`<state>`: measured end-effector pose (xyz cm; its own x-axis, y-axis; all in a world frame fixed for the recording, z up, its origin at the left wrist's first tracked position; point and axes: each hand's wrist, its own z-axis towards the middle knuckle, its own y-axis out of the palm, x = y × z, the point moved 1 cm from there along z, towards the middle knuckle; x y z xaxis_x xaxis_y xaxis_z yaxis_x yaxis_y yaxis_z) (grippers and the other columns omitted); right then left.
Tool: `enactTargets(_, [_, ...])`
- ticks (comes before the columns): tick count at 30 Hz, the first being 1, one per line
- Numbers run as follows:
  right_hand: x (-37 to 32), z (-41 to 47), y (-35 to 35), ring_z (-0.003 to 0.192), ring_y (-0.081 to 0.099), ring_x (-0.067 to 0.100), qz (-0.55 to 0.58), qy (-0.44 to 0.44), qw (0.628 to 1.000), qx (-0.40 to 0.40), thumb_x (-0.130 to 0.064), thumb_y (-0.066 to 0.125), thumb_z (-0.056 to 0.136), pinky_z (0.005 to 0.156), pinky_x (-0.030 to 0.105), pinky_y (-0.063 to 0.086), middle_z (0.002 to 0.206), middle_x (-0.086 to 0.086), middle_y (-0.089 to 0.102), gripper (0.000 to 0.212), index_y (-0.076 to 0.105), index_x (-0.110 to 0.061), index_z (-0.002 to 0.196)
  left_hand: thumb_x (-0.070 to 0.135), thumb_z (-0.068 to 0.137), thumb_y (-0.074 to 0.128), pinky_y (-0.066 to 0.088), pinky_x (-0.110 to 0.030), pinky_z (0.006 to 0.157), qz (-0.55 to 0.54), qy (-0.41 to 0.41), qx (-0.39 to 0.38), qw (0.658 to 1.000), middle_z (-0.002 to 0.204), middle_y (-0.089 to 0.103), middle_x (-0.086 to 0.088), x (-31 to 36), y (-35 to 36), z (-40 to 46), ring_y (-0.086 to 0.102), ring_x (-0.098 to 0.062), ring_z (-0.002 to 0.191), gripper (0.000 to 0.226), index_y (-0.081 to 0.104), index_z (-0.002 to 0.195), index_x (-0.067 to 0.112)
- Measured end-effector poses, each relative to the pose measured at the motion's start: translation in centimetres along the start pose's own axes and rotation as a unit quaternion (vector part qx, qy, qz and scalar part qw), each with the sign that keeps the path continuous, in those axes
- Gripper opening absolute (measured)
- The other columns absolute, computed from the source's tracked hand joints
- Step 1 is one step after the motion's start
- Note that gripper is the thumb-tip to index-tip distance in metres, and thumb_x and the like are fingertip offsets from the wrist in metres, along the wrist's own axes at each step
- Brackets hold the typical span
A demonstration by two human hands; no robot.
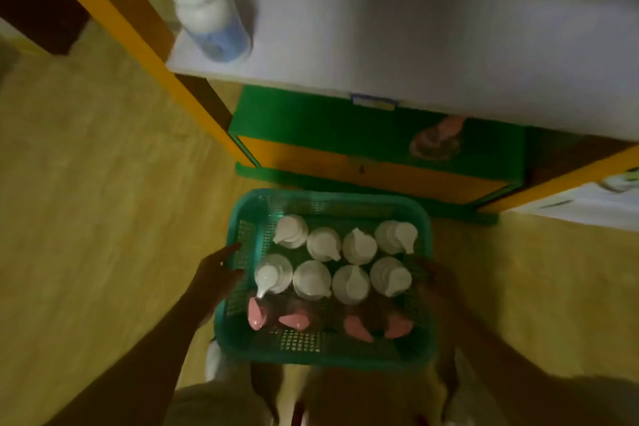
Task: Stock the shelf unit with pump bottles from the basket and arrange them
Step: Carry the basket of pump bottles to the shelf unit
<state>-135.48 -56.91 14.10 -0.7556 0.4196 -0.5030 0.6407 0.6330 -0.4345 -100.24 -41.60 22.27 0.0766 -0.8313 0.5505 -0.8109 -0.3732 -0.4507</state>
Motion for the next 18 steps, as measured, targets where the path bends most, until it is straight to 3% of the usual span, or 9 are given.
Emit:
enactTargets(2, [3.0, 5.2, 3.1, 0.099, 0.061, 0.022, 0.001, 0.007, 1.000, 0.006, -0.034, 0.054, 0.087, 0.086, 0.036, 0.052, 0.112, 0.003, 0.061, 0.020, 0.058, -0.031, 0.106, -0.007, 0.082, 0.058, 0.053, -0.043, 0.079, 0.021, 0.011, -0.005, 1.000, 0.123, 0.059, -0.019, -2.6, 2.2, 4.3, 0.062, -0.036, 0.094, 0.057, 0.051, 0.132, 0.019])
enactTargets(4, [3.3, 7.1, 5.4, 0.080, 0.067, 0.022, 0.050, 0.017, 0.998, 0.025, -0.043, 0.051, 0.089, 0.072, 0.037, 0.056, 0.090, 0.002, 0.069, 0.017, 0.063, -0.031, 0.086, -0.007, 0.083, 0.058, 0.055, -0.045, 0.080, 0.021, 0.020, -0.010, 1.000, 0.125, 0.058, -0.019, -5.5, 4.2, 8.2, 0.062, -0.034, 0.094, 0.057, 0.050, 0.133, 0.018])
enactTargets(6, [2.3, 7.8, 6.5, 0.071, 0.069, 0.022, 0.086, 0.011, 0.995, 0.044, -0.047, 0.050, 0.088, 0.065, 0.038, 0.057, 0.076, 0.001, 0.070, 0.023, 0.065, -0.030, 0.081, -0.005, 0.085, 0.057, 0.054, -0.040, 0.075, 0.019, 0.018, -0.016, 1.000, 0.124, 0.056, -0.019, -6.9, 5.3, 11.0, 0.062, -0.030, 0.090, 0.056, 0.047, 0.136, 0.018])
enactTargets(11, [4.6, 10.5, 7.2, 0.074, 0.057, 0.010, 0.118, -0.047, 0.990, 0.063, -0.020, 0.052, 0.094, 0.064, 0.027, 0.044, 0.082, -0.004, 0.059, 0.015, 0.061, -0.029, 0.086, 0.006, 0.086, 0.060, 0.053, -0.049, 0.087, 0.025, 0.041, -0.031, 0.998, 0.121, 0.056, -0.014, -10.3, 8.7, 13.7, 0.062, -0.029, 0.097, 0.058, 0.041, 0.138, 0.021])
enactTargets(13, [5.3, 10.3, 7.1, 0.079, 0.059, 0.016, 0.125, -0.045, 0.990, 0.056, -0.014, 0.052, 0.094, 0.074, 0.035, 0.048, 0.087, -0.004, 0.059, 0.019, 0.060, -0.030, 0.086, 0.009, 0.087, 0.060, 0.053, -0.046, 0.087, 0.029, 0.036, -0.039, 0.998, 0.120, 0.055, -0.011, -11.2, 9.6, 14.0, 0.061, -0.027, 0.097, 0.057, 0.039, 0.139, 0.020])
enactTargets(16, [6.4, 10.5, 6.5, 0.099, 0.057, 0.028, 0.053, -0.043, 0.997, 0.039, -0.006, 0.050, 0.091, 0.095, 0.050, 0.047, 0.105, 0.006, 0.054, 0.024, 0.058, -0.020, 0.109, 0.014, 0.089, 0.057, 0.053, -0.046, 0.088, 0.027, 0.036, -0.051, 0.998, 0.127, 0.053, -0.011, -12.6, 10.0, 14.0, 0.061, -0.024, 0.099, 0.054, 0.040, 0.139, 0.023])
enactTargets(18, [6.5, 11.0, 6.4, 0.103, 0.057, 0.029, 0.018, -0.041, 0.998, 0.036, -0.005, 0.049, 0.089, 0.095, 0.052, 0.048, 0.113, 0.009, 0.056, 0.028, 0.056, -0.022, 0.110, 0.016, 0.091, 0.054, 0.054, -0.045, 0.088, 0.020, 0.032, -0.057, 0.998, 0.128, 0.054, -0.012, -13.0, 9.9, 14.3, 0.062, -0.024, 0.098, 0.048, 0.042, 0.137, 0.024])
